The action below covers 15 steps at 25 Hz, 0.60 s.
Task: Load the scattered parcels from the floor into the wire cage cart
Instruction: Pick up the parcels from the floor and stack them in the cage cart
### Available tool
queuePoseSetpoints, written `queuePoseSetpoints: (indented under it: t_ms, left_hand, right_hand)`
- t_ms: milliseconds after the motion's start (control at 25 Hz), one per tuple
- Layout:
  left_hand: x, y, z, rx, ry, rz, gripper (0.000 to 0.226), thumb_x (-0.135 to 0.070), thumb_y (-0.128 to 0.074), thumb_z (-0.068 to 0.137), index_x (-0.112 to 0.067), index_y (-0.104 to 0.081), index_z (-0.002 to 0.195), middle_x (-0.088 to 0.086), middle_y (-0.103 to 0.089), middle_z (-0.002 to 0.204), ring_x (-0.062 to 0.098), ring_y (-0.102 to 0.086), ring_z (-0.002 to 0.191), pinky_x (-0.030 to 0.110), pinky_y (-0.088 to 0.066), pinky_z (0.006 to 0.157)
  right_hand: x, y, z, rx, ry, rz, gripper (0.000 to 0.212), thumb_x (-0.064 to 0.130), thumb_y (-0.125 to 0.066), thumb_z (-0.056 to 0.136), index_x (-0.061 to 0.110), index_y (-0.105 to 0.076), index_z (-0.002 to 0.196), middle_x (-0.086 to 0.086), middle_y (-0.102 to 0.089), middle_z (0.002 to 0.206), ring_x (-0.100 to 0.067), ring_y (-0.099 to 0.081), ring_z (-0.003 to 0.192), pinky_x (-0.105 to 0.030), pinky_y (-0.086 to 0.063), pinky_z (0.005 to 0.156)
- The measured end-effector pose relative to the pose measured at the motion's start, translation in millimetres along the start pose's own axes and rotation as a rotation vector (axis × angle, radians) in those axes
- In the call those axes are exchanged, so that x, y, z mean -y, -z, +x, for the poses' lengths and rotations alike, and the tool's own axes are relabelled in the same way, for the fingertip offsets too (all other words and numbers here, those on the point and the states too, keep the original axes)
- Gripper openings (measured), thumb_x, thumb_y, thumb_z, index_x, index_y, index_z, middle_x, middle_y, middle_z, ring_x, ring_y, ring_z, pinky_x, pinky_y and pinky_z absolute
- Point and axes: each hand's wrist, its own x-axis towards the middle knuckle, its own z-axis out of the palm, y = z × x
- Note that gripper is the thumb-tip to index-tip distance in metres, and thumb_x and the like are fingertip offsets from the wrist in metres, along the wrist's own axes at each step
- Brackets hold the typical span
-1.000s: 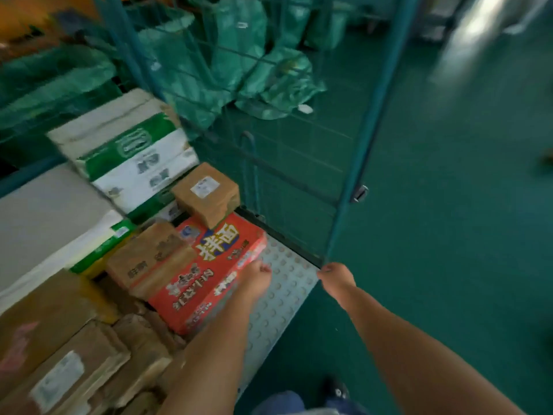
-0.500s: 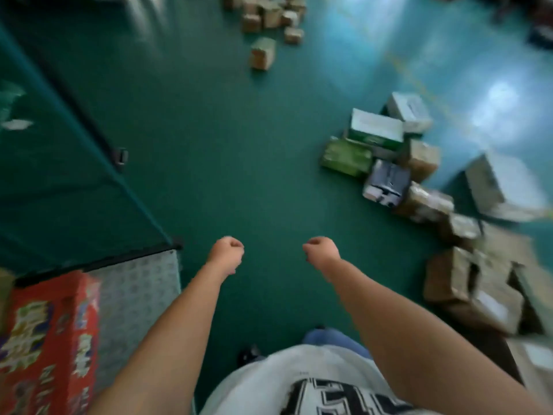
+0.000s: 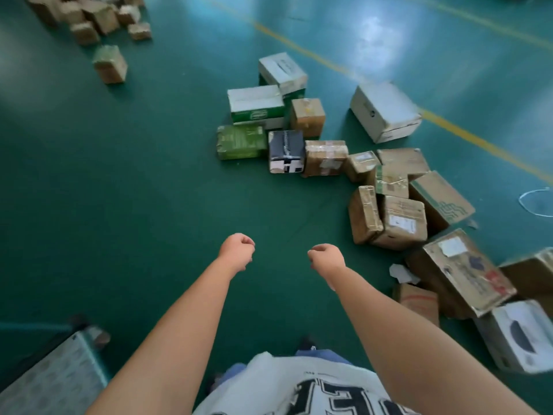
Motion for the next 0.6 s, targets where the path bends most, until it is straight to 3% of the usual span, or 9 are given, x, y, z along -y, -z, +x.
queuePoseSetpoints:
  t_ms: [160, 400, 600]
  left_hand:
    - [-70, -63, 25, 0.077, -0.031, 0.067, 0.017, -0.007, -0.044, 0.091, -0.015, -0.057, 0.097, 0.001, -0.060, 0.095, 0.017, -0.059, 0.080, 0.029, -0.049, 0.065]
    - [-148, -114, 101, 0.179, -0.019, 0.144, 0.016, -0.005, -0.046, 0.091, -0.014, -0.057, 0.098, 0.003, -0.061, 0.094, 0.016, -0.057, 0.072, 0.026, -0.045, 0.059]
    - [-232, -148, 174, 0.255, -0.041, 0.227, 0.022, -0.003, -0.042, 0.092, -0.014, -0.057, 0.103, 0.000, -0.057, 0.088, 0.018, -0.056, 0.077, 0.027, -0.045, 0.059]
  right_hand:
    - [3, 67, 56, -0.056, -0.056, 0.158, 0.032, 0.016, -0.054, 0.091, 0.008, -0.060, 0.122, -0.010, -0.064, 0.115, -0.028, -0.062, 0.106, -0.031, -0.047, 0.079]
    - [21, 116, 133, -0.095, -0.169, 0.211, 0.033, 0.016, -0.055, 0.091, 0.009, -0.060, 0.123, -0.009, -0.063, 0.119, -0.026, -0.061, 0.109, -0.037, -0.049, 0.094]
    - [48, 168, 191, -0.201, -0.262, 0.274, 0.029, 0.018, -0.055, 0.093, 0.010, -0.060, 0.121, -0.009, -0.064, 0.114, -0.026, -0.061, 0.106, -0.038, -0.050, 0.092]
